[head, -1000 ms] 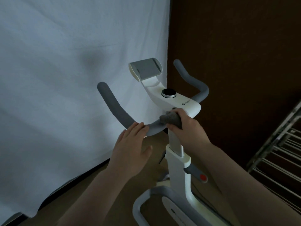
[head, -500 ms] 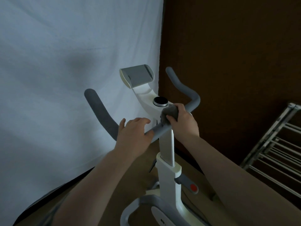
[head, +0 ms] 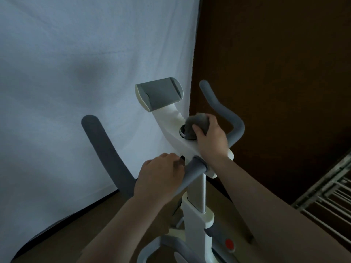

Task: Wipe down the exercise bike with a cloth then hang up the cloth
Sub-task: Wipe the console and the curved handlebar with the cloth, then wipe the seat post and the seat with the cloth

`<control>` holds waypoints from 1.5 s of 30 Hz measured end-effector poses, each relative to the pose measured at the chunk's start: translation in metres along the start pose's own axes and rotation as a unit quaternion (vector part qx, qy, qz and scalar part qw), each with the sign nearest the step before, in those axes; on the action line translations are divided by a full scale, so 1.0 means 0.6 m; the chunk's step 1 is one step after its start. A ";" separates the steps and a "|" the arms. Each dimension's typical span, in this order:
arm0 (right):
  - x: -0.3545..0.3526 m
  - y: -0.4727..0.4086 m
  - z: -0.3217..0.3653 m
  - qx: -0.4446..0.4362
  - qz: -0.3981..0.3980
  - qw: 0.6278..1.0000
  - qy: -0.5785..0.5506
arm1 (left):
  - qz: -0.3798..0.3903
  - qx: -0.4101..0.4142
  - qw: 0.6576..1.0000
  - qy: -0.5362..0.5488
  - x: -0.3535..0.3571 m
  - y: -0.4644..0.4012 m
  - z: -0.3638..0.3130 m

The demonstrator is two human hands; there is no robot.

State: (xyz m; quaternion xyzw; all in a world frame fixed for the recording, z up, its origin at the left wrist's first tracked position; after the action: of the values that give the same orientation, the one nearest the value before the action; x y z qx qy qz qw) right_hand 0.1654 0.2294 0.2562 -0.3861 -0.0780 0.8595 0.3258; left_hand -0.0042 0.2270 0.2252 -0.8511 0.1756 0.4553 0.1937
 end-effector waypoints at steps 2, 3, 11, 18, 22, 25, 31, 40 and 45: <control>0.038 -0.016 0.008 -0.024 0.064 0.997 0.030 | -0.037 0.016 0.999 -0.009 -0.010 0.009 -0.003; 0.054 -0.021 0.010 -0.036 0.100 0.993 0.052 | -0.050 0.027 0.998 -0.017 -0.013 0.012 -0.004; 0.061 -0.034 0.005 -0.116 0.203 0.970 0.063 | -0.041 0.037 0.997 -0.053 0.013 0.004 0.004; 0.037 0.021 0.012 -0.172 0.204 0.964 -0.007 | -0.090 0.040 0.995 -0.028 -0.003 0.008 0.003; -0.005 0.086 0.010 -0.183 0.083 0.979 0.027 | -0.094 0.052 0.994 -0.026 -0.006 0.014 -0.002; -0.023 0.123 -0.007 -0.127 0.030 0.991 0.038 | -0.098 0.059 0.992 -0.043 -0.010 0.025 -0.006; -0.019 0.205 0.001 -0.098 0.076 0.992 -0.005 | -0.145 0.119 0.981 -0.047 -0.017 0.107 -0.010; -0.004 0.416 -0.084 0.052 0.151 0.986 -0.049 | -0.064 0.126 0.990 0.020 0.031 0.251 0.022; -0.039 0.487 -0.110 0.056 0.144 0.988 -0.012 | 0.042 0.112 0.992 0.047 0.120 0.325 0.013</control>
State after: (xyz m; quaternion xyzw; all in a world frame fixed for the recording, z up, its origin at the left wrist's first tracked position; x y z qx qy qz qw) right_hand 0.0781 -0.0192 0.1122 -0.3638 0.0226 0.9052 0.2183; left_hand -0.0647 0.0538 0.1273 -0.8362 0.2704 0.4000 0.2602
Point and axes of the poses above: each hand's wrist, its own y-axis away from the middle knuckle, its own x-axis out of the palm, z = x × y, the point moved 10 cm from there along -y, towards the middle knuckle, and after that the axes turned 5 degrees about -x, right-handed, at the moved point
